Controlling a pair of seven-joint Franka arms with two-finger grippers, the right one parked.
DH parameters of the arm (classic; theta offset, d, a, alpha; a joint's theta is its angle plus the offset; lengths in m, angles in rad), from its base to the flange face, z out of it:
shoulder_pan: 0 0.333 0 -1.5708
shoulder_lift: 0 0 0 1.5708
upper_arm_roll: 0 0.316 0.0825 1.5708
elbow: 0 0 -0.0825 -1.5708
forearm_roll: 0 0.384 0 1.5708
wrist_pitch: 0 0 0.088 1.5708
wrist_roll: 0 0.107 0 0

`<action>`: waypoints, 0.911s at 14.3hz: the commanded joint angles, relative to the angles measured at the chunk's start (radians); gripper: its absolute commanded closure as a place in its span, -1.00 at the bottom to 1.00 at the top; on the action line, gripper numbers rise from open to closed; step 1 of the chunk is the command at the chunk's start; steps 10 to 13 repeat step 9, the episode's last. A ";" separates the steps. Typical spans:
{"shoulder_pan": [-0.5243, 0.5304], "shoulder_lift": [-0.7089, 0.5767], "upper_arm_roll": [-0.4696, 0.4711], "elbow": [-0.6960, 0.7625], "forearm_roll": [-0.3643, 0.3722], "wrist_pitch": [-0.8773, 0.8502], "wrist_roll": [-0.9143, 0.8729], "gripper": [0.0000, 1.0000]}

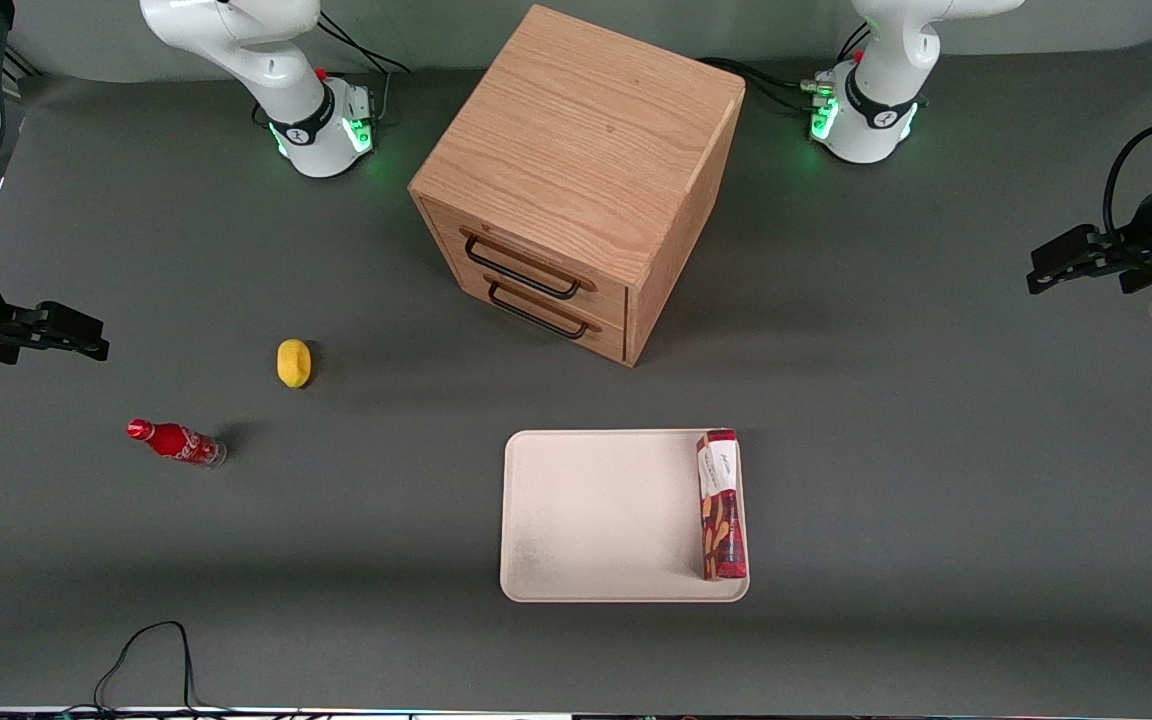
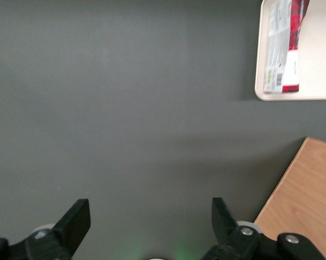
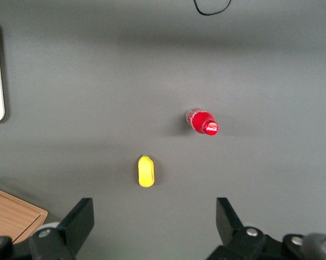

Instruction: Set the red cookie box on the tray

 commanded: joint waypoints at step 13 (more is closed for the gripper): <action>-0.017 -0.001 0.017 0.006 0.043 -0.042 0.004 -1.00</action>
